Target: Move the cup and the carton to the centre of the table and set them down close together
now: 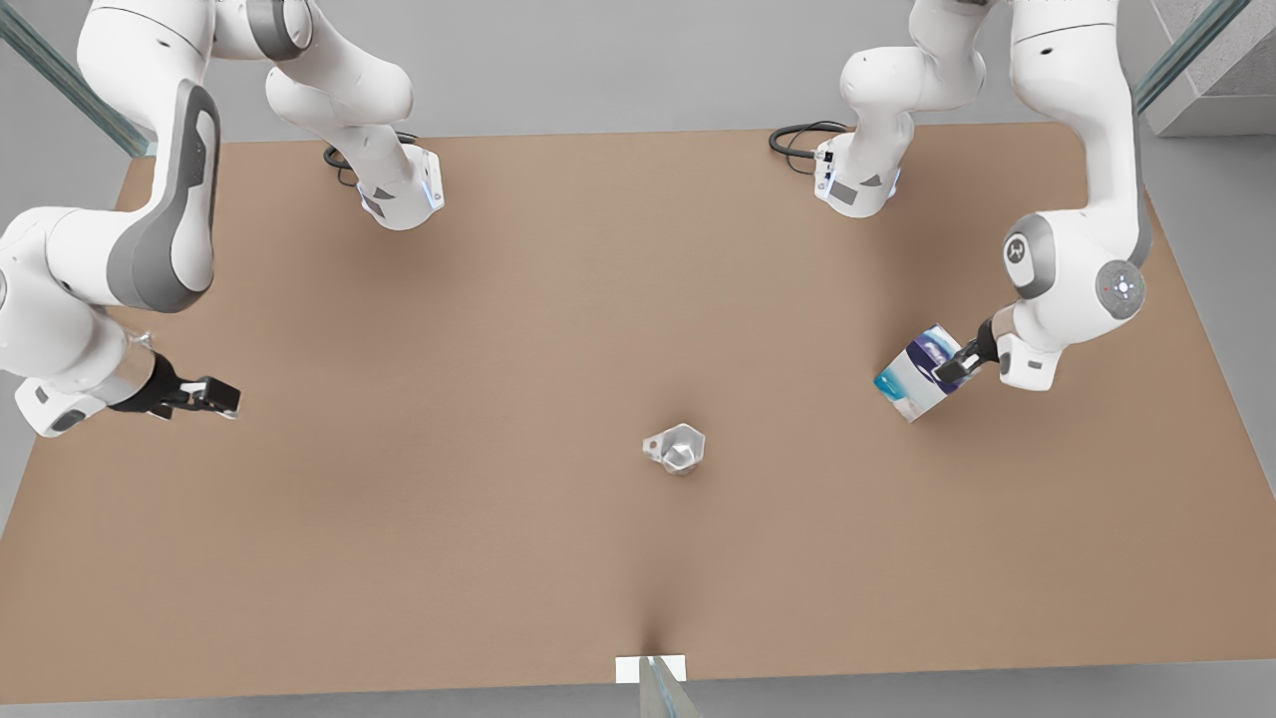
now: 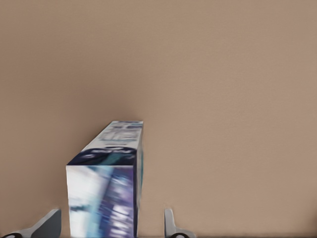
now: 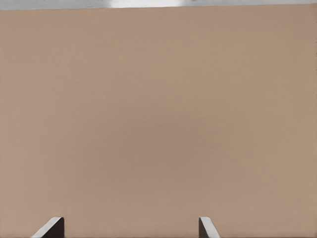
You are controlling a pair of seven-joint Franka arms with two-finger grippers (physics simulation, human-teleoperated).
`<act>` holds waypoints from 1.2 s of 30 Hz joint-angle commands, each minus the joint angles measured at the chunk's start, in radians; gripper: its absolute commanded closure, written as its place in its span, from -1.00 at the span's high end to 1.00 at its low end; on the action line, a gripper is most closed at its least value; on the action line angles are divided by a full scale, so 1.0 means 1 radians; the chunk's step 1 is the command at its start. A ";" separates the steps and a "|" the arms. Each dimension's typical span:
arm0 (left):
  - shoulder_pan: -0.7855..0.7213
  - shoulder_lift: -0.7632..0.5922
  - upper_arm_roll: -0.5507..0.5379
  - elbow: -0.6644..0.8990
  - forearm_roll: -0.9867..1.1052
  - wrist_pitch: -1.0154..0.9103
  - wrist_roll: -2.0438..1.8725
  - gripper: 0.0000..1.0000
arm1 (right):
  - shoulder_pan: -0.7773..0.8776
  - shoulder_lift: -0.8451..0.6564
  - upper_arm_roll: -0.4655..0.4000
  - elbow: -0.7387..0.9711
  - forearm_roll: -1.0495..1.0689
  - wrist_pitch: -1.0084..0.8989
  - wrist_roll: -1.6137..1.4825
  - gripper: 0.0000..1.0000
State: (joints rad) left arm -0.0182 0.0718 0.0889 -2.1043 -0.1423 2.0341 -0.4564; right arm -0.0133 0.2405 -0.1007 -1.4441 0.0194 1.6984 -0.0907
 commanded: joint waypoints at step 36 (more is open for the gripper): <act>-0.308 0.282 -0.365 0.506 0.001 -0.201 -0.491 0.17 | 0.004 0.042 0.004 0.071 0.011 0.010 0.002 1.00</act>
State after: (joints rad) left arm -0.3507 0.3725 -0.2762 -1.5742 -0.1251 1.8345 -0.9793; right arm -0.0095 0.2823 -0.0966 -1.3729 0.0265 1.7089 -0.0904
